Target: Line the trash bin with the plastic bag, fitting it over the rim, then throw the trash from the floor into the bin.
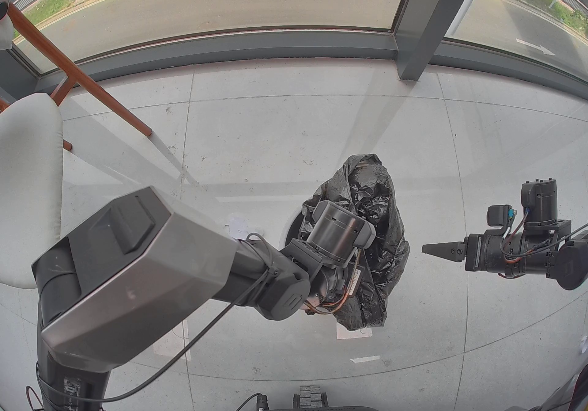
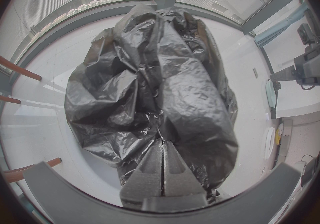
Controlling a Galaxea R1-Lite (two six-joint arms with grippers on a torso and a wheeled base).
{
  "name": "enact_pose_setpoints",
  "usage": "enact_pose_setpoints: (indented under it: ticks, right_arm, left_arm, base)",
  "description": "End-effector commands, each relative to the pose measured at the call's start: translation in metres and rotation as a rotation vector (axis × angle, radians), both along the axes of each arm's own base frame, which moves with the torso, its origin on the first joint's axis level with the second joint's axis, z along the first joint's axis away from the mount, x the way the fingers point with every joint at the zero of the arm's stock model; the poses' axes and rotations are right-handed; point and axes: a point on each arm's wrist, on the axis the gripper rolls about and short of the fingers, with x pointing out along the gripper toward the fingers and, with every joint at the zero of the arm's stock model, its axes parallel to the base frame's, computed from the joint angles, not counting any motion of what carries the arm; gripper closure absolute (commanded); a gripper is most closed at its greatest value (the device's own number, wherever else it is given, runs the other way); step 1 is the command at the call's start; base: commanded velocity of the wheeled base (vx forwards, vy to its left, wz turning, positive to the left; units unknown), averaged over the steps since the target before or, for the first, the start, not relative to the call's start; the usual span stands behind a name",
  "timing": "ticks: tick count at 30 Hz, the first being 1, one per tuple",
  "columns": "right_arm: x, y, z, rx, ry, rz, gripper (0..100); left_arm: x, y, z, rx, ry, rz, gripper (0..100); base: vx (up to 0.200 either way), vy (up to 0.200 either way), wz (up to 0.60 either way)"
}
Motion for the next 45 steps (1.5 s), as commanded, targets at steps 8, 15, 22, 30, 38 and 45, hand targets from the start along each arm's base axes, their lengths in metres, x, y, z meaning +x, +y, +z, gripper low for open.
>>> enact_pose_setpoints:
  ticks: [8,15,22,30,38,45]
  right_arm:
    - [-0.002,0.000,-0.003,-0.003,0.011,0.002,0]
    - [-0.002,0.000,-0.002,-0.003,0.009,0.001,0]
    - [-0.002,0.000,-0.003,-0.003,0.014,0.002,0]
    - [-0.001,0.002,-0.004,-0.004,0.017,0.009,0]
    - [0.000,0.002,-0.002,-0.002,0.008,0.007,0]
    - [-0.003,0.000,-0.004,-0.003,0.016,0.003,0]
  left_arm:
    - [0.015,0.030,0.023,-0.018,-0.044,0.102,100]
    - [-0.006,0.034,0.063,-0.071,-0.090,0.073,100]
    - [-0.029,0.053,0.111,-0.140,-0.160,0.067,100]
    - [-0.055,0.026,0.136,-0.218,-0.202,-0.030,100]
    - [-0.053,-0.017,0.085,-0.147,-0.128,-0.088,100]
    - [-0.031,-0.044,0.066,-0.186,-0.126,-0.050,0]
  base:
    - [0.000,0.000,0.00]
    - [0.000,0.000,0.00]
    - [0.000,0.000,0.00]
    - [0.000,0.000,0.00]
    - [0.000,0.000,0.00]
    - [0.000,0.000,0.00]
